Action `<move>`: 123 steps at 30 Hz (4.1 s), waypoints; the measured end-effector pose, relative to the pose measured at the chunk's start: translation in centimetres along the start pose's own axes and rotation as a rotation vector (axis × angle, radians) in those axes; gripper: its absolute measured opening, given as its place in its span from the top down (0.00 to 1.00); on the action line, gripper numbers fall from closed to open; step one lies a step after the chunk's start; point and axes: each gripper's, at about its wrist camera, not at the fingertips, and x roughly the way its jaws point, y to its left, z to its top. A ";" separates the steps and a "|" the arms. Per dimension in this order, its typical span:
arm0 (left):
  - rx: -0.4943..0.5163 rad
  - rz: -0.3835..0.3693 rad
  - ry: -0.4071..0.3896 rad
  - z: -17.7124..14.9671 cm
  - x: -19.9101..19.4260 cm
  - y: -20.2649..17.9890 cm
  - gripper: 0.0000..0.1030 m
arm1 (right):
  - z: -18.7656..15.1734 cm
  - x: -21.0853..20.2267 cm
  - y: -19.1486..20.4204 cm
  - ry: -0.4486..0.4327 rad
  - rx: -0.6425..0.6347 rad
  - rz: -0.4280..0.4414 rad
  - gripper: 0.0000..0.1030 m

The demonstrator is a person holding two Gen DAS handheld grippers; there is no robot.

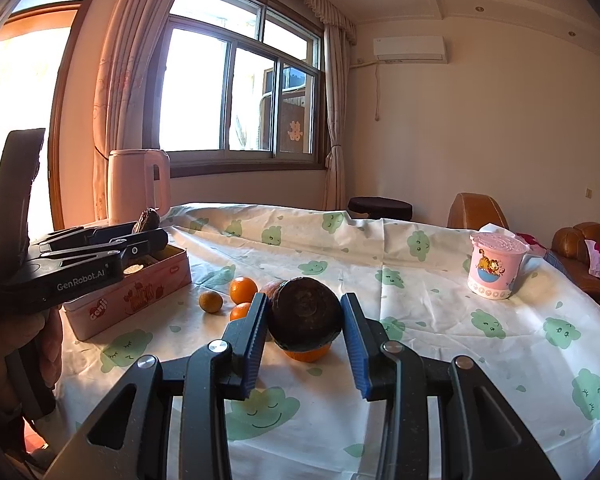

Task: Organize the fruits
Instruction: 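Lift both passion fruits and carry them toward the tin box, then lower the passion fruit into the tin box and open the left tool while the right tool lowers its fruit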

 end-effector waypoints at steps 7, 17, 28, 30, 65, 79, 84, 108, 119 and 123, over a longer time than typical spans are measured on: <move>0.015 0.033 -0.045 0.1 -0.8 -0.2 0.58 | 0.0 -0.8 0.2 -0.040 -0.009 -0.004 0.62; 0.021 0.044 -0.055 0.0 -1.2 -0.1 0.58 | 0.1 -0.6 0.3 -0.027 -0.015 -0.007 0.62; 0.009 0.060 -0.044 -0.2 -1.7 1.1 0.58 | 1.0 -0.2 0.4 -0.007 -0.024 0.003 0.62; 0.006 0.060 -0.043 -0.2 -1.8 1.4 0.58 | 1.4 -0.3 0.7 -0.009 -0.026 0.011 0.62; 0.006 0.208 0.019 -0.2 -2.0 9.2 0.58 | 10.3 5.2 11.5 -0.044 -0.158 0.271 0.62; 0.006 0.267 0.107 -1.0 -1.2 12.7 0.58 | 8.4 9.5 15.6 0.046 -0.158 0.336 0.62; -0.003 0.270 0.132 -1.1 -0.6 13.5 0.58 | 7.4 10.8 16.5 0.081 -0.154 0.343 0.62; -0.055 0.235 0.307 -2.1 2.5 15.2 0.58 | 4.4 13.8 18.8 0.219 -0.168 0.356 0.62; -0.036 0.239 0.359 -2.3 3.5 15.0 0.58 | 3.9 15.3 19.5 0.300 -0.198 0.356 0.62; -0.040 0.240 0.373 -2.4 3.7 15.1 0.58 | 3.7 15.6 19.5 0.319 -0.203 0.358 0.62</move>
